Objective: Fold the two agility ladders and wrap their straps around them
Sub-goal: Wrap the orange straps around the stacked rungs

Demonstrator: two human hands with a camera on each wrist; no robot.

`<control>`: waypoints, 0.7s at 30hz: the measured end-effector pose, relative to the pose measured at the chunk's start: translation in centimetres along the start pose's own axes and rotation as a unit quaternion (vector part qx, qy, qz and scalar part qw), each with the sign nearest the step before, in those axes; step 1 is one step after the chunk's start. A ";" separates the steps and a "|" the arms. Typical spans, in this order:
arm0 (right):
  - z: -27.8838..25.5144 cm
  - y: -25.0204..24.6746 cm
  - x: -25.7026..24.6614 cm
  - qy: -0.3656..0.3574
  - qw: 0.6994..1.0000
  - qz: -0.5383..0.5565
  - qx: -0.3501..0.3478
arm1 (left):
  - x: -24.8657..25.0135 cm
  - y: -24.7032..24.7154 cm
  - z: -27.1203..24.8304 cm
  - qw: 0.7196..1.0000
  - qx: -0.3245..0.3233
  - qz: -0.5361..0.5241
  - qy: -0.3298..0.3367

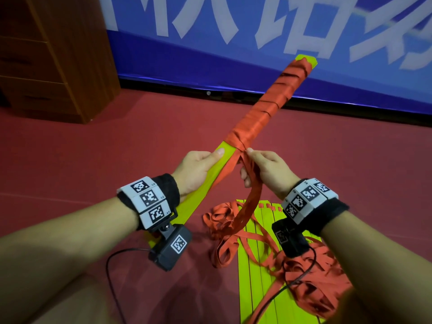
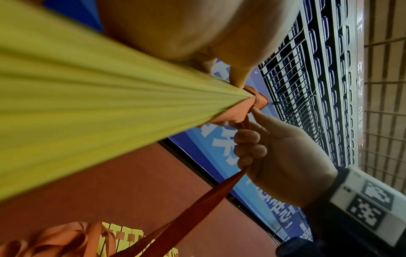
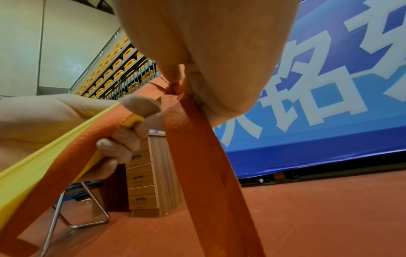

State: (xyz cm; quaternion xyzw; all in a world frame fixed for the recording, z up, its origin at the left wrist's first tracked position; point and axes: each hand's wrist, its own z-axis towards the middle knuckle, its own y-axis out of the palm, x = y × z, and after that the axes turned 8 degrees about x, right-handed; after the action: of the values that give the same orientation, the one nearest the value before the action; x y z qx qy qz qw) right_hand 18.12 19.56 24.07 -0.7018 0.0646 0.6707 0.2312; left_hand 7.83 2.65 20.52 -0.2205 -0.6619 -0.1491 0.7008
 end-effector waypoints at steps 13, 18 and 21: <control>-0.1 1.0 0.3 -0.005 0.992 -0.127 -0.008 | 0.4 -0.1 -0.4 0.953 0.163 0.237 0.093; -0.1 1.9 0.0 0.006 0.991 -0.131 0.023 | 0.3 0.1 -0.7 0.946 0.177 0.252 0.101; -0.1 2.2 -0.1 0.009 0.992 -0.115 0.048 | 0.6 0.3 -1.0 0.943 0.187 0.252 0.111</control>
State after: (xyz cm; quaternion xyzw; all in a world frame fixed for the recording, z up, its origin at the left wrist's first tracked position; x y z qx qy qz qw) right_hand 17.35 17.50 23.65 -0.6987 0.0182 0.6294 0.3395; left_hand 8.93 2.42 21.06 -0.2274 -0.5186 0.1352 0.8130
